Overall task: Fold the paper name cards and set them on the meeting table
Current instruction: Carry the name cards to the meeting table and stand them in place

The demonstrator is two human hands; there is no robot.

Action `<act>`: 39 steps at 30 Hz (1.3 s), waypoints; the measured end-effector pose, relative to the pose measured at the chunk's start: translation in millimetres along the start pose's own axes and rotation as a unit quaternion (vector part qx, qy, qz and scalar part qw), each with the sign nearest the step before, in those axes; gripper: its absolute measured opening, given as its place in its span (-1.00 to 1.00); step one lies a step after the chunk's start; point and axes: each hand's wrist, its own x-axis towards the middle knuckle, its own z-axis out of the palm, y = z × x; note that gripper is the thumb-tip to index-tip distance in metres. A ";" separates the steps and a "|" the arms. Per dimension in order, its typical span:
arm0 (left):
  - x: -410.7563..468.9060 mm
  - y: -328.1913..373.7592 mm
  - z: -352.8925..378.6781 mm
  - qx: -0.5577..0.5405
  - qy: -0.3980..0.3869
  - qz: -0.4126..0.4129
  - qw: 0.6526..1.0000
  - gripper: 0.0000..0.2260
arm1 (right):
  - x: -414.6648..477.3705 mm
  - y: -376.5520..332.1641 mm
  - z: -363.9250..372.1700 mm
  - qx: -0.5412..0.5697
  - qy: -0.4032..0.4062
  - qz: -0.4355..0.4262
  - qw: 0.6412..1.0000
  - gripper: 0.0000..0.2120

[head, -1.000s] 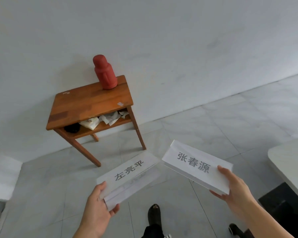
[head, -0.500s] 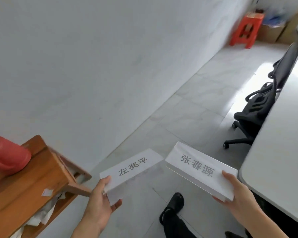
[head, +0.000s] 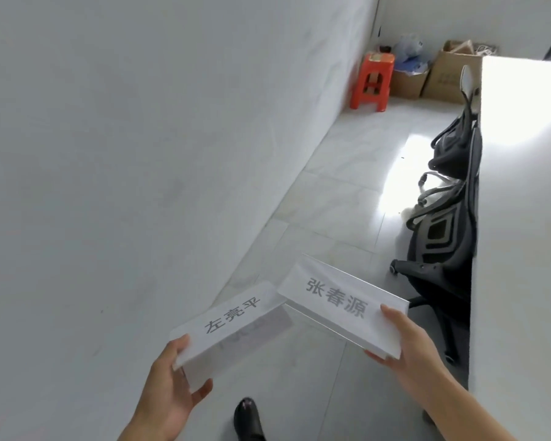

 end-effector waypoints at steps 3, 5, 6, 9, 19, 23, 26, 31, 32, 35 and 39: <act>70.6 37.4 38.2 0.036 -0.044 -0.001 0.998 -0.82 | 49.1 -24.6 8.5 0.021 0.043 -0.007 0.999 -0.75; 118.2 65.7 68.5 0.056 -0.076 -0.005 0.996 -0.80 | 80.5 -41.0 16.5 0.051 0.078 -0.021 0.995 -0.76; 141.7 80.4 84.1 0.064 -0.089 -0.010 0.994 -0.80 | 94.4 -50.0 20.9 0.069 0.094 -0.028 0.993 -0.77; 205.2 126.4 130.1 0.092 -0.120 -0.025 0.988 -0.77 | 131.5 -76.2 35.9 0.117 0.138 -0.037 0.983 -0.76; 346.7 214.9 334.3 0.220 -0.260 -0.085 0.936 -0.79 | 204.4 -162.4 55.3 0.209 0.205 -0.099 0.951 -0.54; 393.8 213.2 419.1 0.250 -0.288 -0.107 0.918 -0.79 | 257.2 -205.1 33.4 0.219 0.237 -0.122 0.939 -0.41; 424.8 213.4 486.9 0.253 -0.291 -0.117 0.915 -0.80 | 302.7 -246.0 14.8 0.226 0.246 -0.128 0.934 -0.34; 457.8 226.7 599.1 0.267 -0.342 -0.108 0.894 -0.82 | 361.0 -325.2 -11.8 0.237 0.259 -0.147 0.925 -0.54; 462.9 228.8 618.6 0.268 -0.346 -0.104 0.893 -0.84 | 369.4 -338.5 -17.9 0.234 0.269 -0.152 0.922 -0.50; 476.6 233.6 676.4 0.270 -0.363 -0.124 0.883 -0.83 | 389.3 -371.9 -33.8 0.244 0.287 -0.172 0.910 -0.39; 495.4 231.9 761.4 0.305 -0.405 -0.165 0.846 -0.81 | 412.2 -400.7 -55.0 0.298 0.360 -0.177 0.866 -0.71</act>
